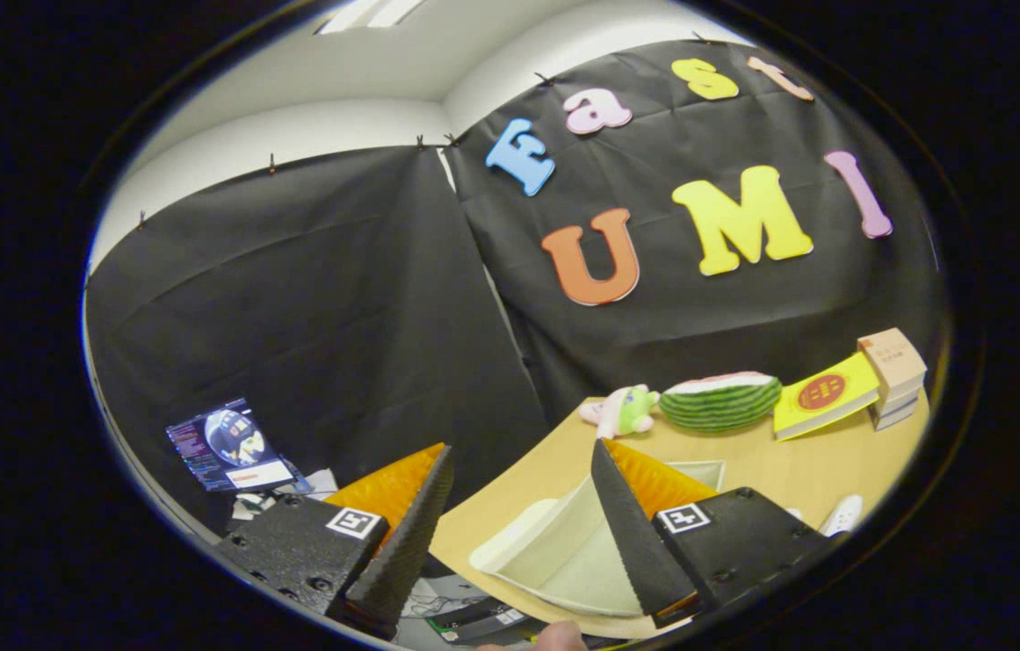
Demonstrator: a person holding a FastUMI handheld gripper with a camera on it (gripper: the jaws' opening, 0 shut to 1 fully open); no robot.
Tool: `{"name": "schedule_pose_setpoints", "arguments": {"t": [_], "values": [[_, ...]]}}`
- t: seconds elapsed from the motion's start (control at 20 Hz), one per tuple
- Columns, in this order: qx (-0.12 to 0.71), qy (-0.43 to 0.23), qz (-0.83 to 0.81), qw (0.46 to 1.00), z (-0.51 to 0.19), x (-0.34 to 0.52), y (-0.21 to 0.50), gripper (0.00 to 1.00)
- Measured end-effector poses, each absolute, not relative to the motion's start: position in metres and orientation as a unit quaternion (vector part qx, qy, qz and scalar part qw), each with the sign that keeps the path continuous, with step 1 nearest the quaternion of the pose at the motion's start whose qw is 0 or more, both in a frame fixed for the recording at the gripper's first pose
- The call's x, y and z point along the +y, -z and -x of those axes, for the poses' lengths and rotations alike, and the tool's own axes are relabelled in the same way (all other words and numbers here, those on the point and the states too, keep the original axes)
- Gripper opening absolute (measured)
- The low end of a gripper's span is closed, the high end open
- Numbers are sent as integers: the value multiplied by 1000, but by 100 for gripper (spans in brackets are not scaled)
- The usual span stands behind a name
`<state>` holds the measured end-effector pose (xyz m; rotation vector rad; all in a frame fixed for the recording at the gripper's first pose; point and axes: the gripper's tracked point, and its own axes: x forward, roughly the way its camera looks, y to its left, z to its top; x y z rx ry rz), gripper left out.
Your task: Open the storage box then place both shoes into the box .Put the left shoe in first, then the right shoe, with the right side of both shoes facing outward in a uniform manner.
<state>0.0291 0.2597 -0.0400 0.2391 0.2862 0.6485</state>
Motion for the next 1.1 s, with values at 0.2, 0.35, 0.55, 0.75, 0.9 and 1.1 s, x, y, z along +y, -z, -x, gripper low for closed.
{"name": "schedule_pose_setpoints", "arguments": {"t": [0.2,0.35,0.55,0.75,0.9,1.1], "values": [[123,-237,-80,960,-39,195,42,100],[126,-182,-47,974,-44,147,52,100],[176,-145,-28,973,-39,96,97,100],[267,-103,13,958,-44,44,170,100],[363,-116,10,925,-38,40,226,100],[461,-128,-9,878,-34,40,281,100]]}}
